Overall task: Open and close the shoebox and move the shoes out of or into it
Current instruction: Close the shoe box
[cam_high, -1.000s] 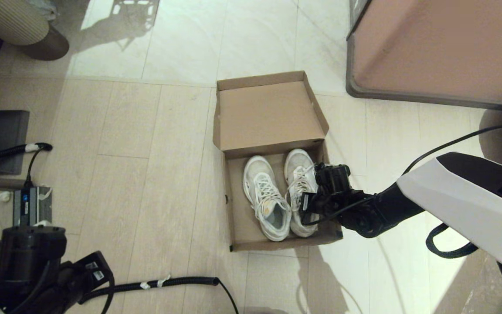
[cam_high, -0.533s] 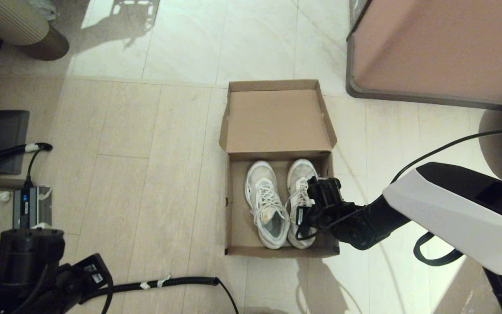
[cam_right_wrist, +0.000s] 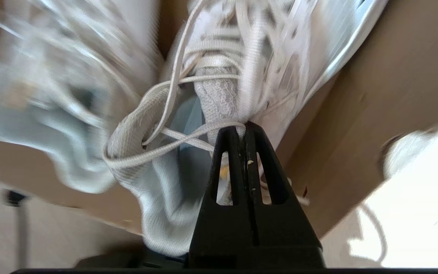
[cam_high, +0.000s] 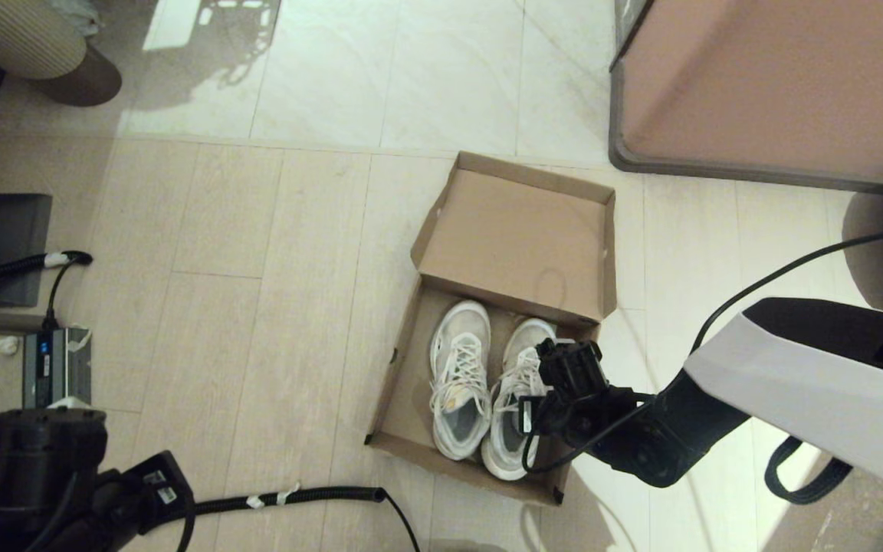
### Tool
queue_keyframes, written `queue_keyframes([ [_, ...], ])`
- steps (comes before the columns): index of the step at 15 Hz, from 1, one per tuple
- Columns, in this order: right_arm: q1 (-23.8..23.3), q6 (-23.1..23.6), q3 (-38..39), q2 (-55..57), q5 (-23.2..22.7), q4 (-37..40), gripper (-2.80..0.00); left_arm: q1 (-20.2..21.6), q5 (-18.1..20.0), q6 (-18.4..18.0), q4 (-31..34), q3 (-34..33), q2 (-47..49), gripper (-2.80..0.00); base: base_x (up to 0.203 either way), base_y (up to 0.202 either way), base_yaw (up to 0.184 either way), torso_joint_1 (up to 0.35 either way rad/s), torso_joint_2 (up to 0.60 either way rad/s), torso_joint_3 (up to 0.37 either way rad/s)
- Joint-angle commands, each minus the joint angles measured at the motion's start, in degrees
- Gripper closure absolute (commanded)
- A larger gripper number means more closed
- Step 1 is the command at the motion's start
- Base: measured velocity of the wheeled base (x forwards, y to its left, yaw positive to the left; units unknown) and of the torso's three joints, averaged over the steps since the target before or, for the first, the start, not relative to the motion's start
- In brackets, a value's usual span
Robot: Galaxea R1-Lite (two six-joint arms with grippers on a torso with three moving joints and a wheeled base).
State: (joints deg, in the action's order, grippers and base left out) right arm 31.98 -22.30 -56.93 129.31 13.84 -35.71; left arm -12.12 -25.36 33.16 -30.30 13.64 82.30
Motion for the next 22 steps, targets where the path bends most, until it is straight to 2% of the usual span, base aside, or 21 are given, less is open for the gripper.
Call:
queue_keyframes([
  [1, 0.14, 0.06, 1.64, -7.81, 0.12, 0.63, 0.00, -0.10, -0.05, 0.04, -0.20, 0.42, -0.28, 0.00, 0.000, 0.000, 0.000, 0.000, 0.00, 0.000],
  [4, 0.18, 0.20, 5.29, -14.87, 0.14, 2.83, 0.00, -1.05, 0.23, -0.27, -0.11, 6.06, 2.51, 0.00, 0.000, 0.000, 0.000, 0.000, 0.00, 0.000],
  [6, 0.12, 0.32, 5.76, -14.56, 0.14, 4.42, 0.00, -4.80, 0.20, -0.57, -0.11, 9.58, 5.29, 0.00, 0.000, 0.000, 0.000, 0.000, 0.00, 0.000],
  [8, 0.17, 0.16, 6.36, -11.11, 1.23, 5.53, 0.00, -6.17, 0.00, -1.76, -0.22, 13.48, 7.61, 0.00, 0.000, 0.000, 0.000, 0.000, 0.00, 0.000],
  [12, -0.10, 0.33, 4.20, -5.18, 3.11, 2.18, 0.00, -6.16, -0.28, -2.05, -0.20, 12.38, 6.91, 0.00, 0.000, 0.000, 0.000, 0.000, 0.00, 0.000],
  [16, -0.32, 0.76, -1.41, -1.45, 3.92, 1.48, 0.00, -6.25, -0.31, -2.05, -0.20, 12.64, 7.15, 0.00, 0.000, 0.000, 0.000, 0.000, 0.00, 0.000],
  [19, -1.42, 2.80, -4.99, 1.38, 4.53, 1.70, 0.00, -6.25, -0.30, -2.05, -0.20, 12.11, 7.17, 0.00, 0.000, 0.000, 0.000, 0.000, 0.00, 0.000],
  [20, -1.69, 2.87, -5.43, 1.82, 4.53, 1.70, -2.80, -6.25, -0.22, -2.05, -0.20, 12.11, 7.26, 0.00, 0.000, 0.000, 0.000, 0.000, 0.00, 0.000],
  [22, -1.92, 2.71, -5.65, 1.65, 4.53, 1.70, -2.80, -6.59, -0.22, -2.05, -0.20, 12.34, 7.88, 0.00, 0.000, 0.000, 0.000, 0.000, 0.00, 0.000],
])
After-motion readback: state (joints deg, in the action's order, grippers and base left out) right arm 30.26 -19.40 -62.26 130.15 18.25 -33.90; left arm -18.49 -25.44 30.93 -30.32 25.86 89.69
